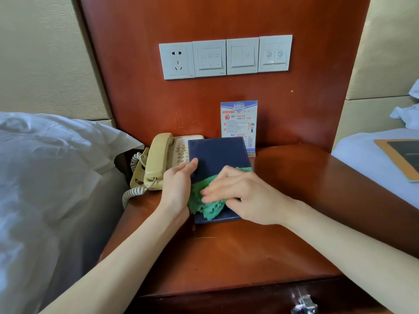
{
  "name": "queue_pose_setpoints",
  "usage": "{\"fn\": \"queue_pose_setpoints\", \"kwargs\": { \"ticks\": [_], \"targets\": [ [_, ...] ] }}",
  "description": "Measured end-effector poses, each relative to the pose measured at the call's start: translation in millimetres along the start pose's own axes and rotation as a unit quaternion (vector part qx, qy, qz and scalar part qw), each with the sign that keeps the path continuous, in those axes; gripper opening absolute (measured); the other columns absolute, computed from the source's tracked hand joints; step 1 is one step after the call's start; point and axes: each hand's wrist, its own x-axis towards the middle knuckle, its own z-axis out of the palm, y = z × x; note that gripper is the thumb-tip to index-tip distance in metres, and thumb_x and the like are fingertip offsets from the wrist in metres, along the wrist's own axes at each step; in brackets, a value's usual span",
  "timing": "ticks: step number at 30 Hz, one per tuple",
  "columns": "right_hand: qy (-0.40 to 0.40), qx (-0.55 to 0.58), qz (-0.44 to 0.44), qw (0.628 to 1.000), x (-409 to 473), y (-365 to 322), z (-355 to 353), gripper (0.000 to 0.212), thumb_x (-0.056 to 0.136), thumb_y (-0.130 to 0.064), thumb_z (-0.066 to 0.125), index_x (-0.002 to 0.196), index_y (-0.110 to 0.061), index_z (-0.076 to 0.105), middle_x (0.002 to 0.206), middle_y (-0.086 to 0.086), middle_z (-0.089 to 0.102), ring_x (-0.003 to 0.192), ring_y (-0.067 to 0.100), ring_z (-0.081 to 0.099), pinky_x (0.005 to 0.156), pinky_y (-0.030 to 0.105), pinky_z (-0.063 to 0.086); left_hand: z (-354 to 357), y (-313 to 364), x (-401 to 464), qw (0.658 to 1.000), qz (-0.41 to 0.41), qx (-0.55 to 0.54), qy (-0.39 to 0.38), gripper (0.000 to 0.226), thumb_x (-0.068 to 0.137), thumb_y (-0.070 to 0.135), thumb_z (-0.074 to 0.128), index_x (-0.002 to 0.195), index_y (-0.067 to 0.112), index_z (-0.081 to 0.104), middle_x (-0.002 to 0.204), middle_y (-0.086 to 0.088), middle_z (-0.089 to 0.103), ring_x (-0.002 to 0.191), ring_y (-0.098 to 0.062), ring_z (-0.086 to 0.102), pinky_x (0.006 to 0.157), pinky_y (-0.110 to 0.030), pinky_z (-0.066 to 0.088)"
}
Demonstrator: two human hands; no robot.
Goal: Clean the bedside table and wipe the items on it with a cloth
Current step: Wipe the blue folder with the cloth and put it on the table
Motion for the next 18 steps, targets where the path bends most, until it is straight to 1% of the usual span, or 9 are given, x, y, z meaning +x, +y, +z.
{"fn": "queue_pose_setpoints", "kwargs": {
  "ticks": [3,7,10,12,13,14,15,16,18],
  "targets": [
    [-0.033,-0.019,-0.024,0.999,-2.5,-2.9,3.5,0.042,0.082,0.012,0.056,0.111,-0.014,0.071,0.113,-0.002,0.069,0.103,0.010,0.051,0.086,0.021,0.047,-3.0,0.0,2.3,0.999,0.004,0.019,0.026,0.020,0.093,0.023,0.060,0.087,0.012,0.076,0.092,-0.005,0.076,0.090,-0.021,0.071,0.077,-0.033,0.054],
    [-0.074,-0.019,-0.017,0.997,-5.3,-2.3,7.7,0.041,0.084,0.010,0.053,0.111,-0.015,0.072,0.113,-0.004,0.069,0.103,0.007,0.050,0.085,0.021,0.047,-8.1,5.5,6.1,0.999,0.018,-0.008,0.045,0.027,0.092,0.029,0.060,0.072,0.020,0.075,0.086,-0.002,0.074,0.087,-0.022,0.067,0.089,-0.041,0.051],
    [-0.094,-0.009,0.023,0.995,-6.5,0.4,9.2,0.043,0.087,0.007,0.051,0.116,-0.019,0.069,0.117,-0.007,0.067,0.104,0.003,0.048,0.085,0.020,0.048,-14.6,13.4,12.2,0.992,0.076,-0.023,0.094,0.025,0.094,0.026,0.058,0.080,0.023,0.078,0.092,0.004,0.076,0.090,-0.015,0.069,0.097,-0.042,0.050],
    [-0.095,0.016,0.059,0.994,-7.4,3.3,8.9,0.046,0.087,0.005,0.049,0.119,-0.023,0.067,0.120,-0.010,0.065,0.105,-0.001,0.048,0.087,0.016,0.046,-20.4,19.7,14.4,0.980,0.141,0.038,0.135,0.021,0.095,0.026,0.056,0.090,0.020,0.075,0.091,0.016,0.074,0.069,-0.005,0.061,0.093,-0.039,0.048],
    [-0.092,0.026,0.076,0.993,-7.7,5.5,8.4,0.047,0.088,0.004,0.048,0.120,-0.025,0.066,0.121,-0.011,0.065,0.107,-0.003,0.048,0.089,0.012,0.045,-23.6,23.0,15.0,0.972,0.163,0.062,0.156,0.023,0.095,0.027,0.055,0.083,0.019,0.073,0.079,0.021,0.070,0.061,-0.006,0.049,0.086,-0.037,0.047],
    [-0.087,0.027,0.093,0.992,-7.8,8.1,8.0,0.048,0.088,0.004,0.048,0.121,-0.027,0.065,0.122,-0.012,0.064,0.109,-0.006,0.047,0.090,0.010,0.043,-26.9,25.5,16.2,0.966,0.175,0.074,0.176,0.033,0.095,0.028,0.054,0.066,0.020,0.068,0.065,0.019,0.060,0.061,-0.011,0.039,0.076,-0.034,0.041],
    [-0.082,0.017,0.111,0.990,-7.6,11.1,7.7,0.049,0.089,0.002,0.047,0.122,-0.029,0.064,0.123,-0.013,0.063,0.110,-0.007,0.046,0.091,0.010,0.043,-29.5,27.4,17.4,0.962,0.179,0.074,0.191,0.041,0.095,0.028,0.053,0.056,0.020,0.059,0.062,0.014,0.049,0.066,-0.014,0.034,0.071,-0.033,0.032],
    [-0.076,0.000,0.131,0.988,-7.3,14.4,7.2,0.049,0.090,0.001,0.047,0.123,-0.031,0.063,0.124,-0.013,0.062,0.110,-0.008,0.045,0.091,0.011,0.044,-31.7,28.6,18.7,0.960,0.181,0.061,0.203,0.040,0.096,0.028,0.052,0.056,0.021,0.052,0.066,0.004,0.045,0.071,-0.016,0.033,0.071,-0.033,0.028],
    [-0.054,-0.040,0.169,0.983,-7.0,21.5,4.7,0.049,0.090,0.001,0.046,0.123,-0.031,0.062,0.123,-0.013,0.061,0.106,-0.008,0.045,0.090,0.014,0.044,-33.9,29.8,20.7,0.960,0.170,0.030,0.222,0.024,0.097,0.028,0.052,0.077,0.016,0.054,0.080,-0.003,0.045,0.077,-0.017,0.037,0.072,-0.033,0.030]
  ]
}}
